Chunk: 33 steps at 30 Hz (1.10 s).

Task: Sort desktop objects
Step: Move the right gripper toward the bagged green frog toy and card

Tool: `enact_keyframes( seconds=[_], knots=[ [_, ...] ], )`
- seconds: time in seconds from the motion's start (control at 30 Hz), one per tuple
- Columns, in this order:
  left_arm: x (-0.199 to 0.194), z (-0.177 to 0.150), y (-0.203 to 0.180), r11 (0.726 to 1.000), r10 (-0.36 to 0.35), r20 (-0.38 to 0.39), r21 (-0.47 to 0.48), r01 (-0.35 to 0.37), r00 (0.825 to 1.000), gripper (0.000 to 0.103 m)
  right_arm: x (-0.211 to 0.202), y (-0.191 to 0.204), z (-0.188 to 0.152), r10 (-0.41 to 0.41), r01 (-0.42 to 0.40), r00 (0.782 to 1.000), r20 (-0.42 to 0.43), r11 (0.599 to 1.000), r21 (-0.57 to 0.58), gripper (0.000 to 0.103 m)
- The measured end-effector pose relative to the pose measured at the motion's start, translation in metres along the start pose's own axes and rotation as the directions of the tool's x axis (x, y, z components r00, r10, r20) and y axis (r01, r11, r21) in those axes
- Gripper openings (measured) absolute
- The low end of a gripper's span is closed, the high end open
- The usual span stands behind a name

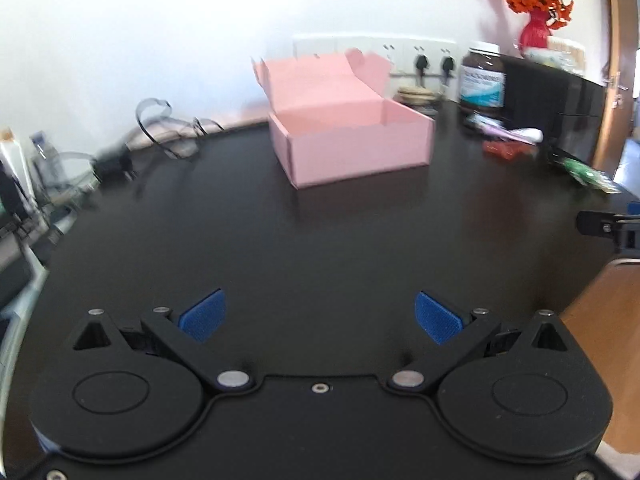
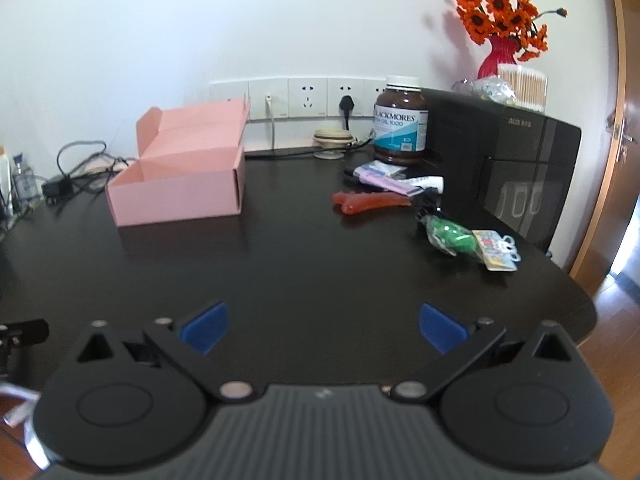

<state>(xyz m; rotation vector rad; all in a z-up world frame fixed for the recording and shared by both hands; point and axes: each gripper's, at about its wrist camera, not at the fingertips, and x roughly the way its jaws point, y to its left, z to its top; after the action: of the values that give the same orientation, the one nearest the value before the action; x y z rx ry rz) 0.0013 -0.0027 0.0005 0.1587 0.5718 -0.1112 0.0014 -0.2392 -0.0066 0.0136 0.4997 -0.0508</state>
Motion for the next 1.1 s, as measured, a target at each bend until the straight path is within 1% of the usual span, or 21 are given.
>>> enact_keyframes(
  seconds=[0.03,0.07,0.2,0.33,0.4,0.47,0.5,0.57,0.63,0.67,0.7,0.77,0.8,0.83,0.87,0.9,0.93,0.97,1.0,1.03,1.1],
  knots=[
    [0.001,0.003,-0.004,0.999,0.03,0.023,0.02,-0.031,0.999,0.103,0.003,0.0,0.002,0.009,-0.009,1.0,-0.005,1.0,0.005,0.102],
    [0.003,0.005,-0.007,0.999,0.044,0.038,0.029,-0.045,0.998,0.103,0.006,0.002,0.004,0.012,-0.012,1.0,-0.012,1.0,-0.001,0.102],
    [0.009,0.012,-0.015,0.998,0.051,0.064,0.037,-0.053,0.997,0.103,0.018,0.01,0.011,-0.005,0.005,1.0,-0.01,0.999,-0.047,0.102],
    [0.015,0.02,-0.022,0.997,0.057,0.089,0.044,-0.062,0.994,0.103,0.03,0.011,0.016,-0.005,0.005,1.0,-0.016,0.999,-0.036,0.102],
    [0.0,0.01,-0.027,0.995,0.103,0.079,-0.016,-0.102,0.992,0.103,0.036,0.009,0.018,0.002,-0.002,1.0,-0.019,1.0,-0.019,0.102],
    [-0.019,-0.004,-0.033,0.984,0.16,0.058,-0.095,-0.154,0.985,0.103,0.042,0.008,0.02,0.0,0.0,1.0,-0.017,1.0,-0.015,0.102],
    [-0.015,-0.003,-0.031,0.978,0.173,0.061,-0.124,-0.165,0.983,0.103,0.044,0.007,0.021,-0.001,0.001,1.0,-0.014,1.0,-0.019,0.102],
    [0.013,0.01,-0.021,0.973,0.179,0.095,-0.168,-0.161,0.979,0.103,0.05,0.008,0.022,-0.009,0.009,1.0,-0.009,1.0,-0.027,0.102],
    [0.023,0.025,-0.016,0.959,0.146,0.105,-0.261,-0.115,0.984,0.103,0.058,0.008,0.025,-0.013,0.012,1.0,-0.015,1.0,-0.026,0.102],
    [0.025,0.027,-0.016,0.952,0.156,0.111,-0.281,-0.12,0.982,0.103,0.062,0.007,0.026,-0.008,0.008,1.0,-0.021,1.0,-0.015,0.102],
    [0.026,0.026,-0.017,0.946,0.196,0.132,-0.287,-0.152,0.972,0.103,0.066,0.006,0.028,-0.003,0.003,1.0,-0.028,1.0,-0.001,0.102],
    [0.021,0.028,-0.015,0.922,0.276,0.198,-0.332,-0.201,0.94,0.103,0.074,0.004,0.033,0.009,-0.008,0.999,-0.044,0.999,0.031,0.102],
    [0.017,0.03,-0.014,0.908,0.299,0.225,-0.365,-0.205,0.927,0.103,0.076,0.004,0.035,0.012,-0.01,0.999,-0.046,0.999,0.04,0.102],
    [0.016,0.034,-0.014,0.906,0.284,0.236,-0.382,-0.179,0.93,0.103,0.077,0.003,0.037,0.015,-0.012,0.999,-0.044,0.999,0.046,0.102],
    [0.017,0.039,-0.015,0.913,0.247,0.237,-0.382,-0.143,0.94,0.103,0.079,0.004,0.039,0.017,-0.015,0.999,-0.04,0.999,0.046,0.102],
    [0.024,0.043,-0.018,0.925,0.209,0.214,-0.361,-0.122,0.954,0.103,0.08,0.005,0.041,0.019,-0.017,0.999,-0.036,0.999,0.042,0.102],
    [0.035,0.048,-0.023,0.94,0.171,0.169,-0.323,-0.109,0.971,0.103,0.081,0.007,0.042,0.018,-0.017,0.999,-0.031,0.999,0.033,0.102],
    [0.045,0.051,-0.03,0.95,0.156,0.135,-0.293,-0.111,0.978,0.103,0.082,0.009,0.042,0.013,-0.012,1.0,-0.027,1.0,0.025,0.102],
    [0.054,0.051,-0.039,0.953,0.166,0.115,-0.276,-0.129,0.979,0.103,0.083,0.011,0.043,0.008,-0.008,1.0,-0.025,1.0,0.016,0.102],
    [0.061,0.052,-0.042,0.949,0.189,0.099,-0.273,-0.156,0.977,0.103,0.084,0.012,0.043,0.006,-0.006,1.0,-0.024,1.0,0.009,0.102],
    [0.066,0.051,-0.038,0.934,0.217,0.074,-0.304,-0.185,0.973,0.103,0.087,0.014,0.042,0.004,-0.004,1.0,-0.025,1.0,-0.001,0.102]
  ],
)
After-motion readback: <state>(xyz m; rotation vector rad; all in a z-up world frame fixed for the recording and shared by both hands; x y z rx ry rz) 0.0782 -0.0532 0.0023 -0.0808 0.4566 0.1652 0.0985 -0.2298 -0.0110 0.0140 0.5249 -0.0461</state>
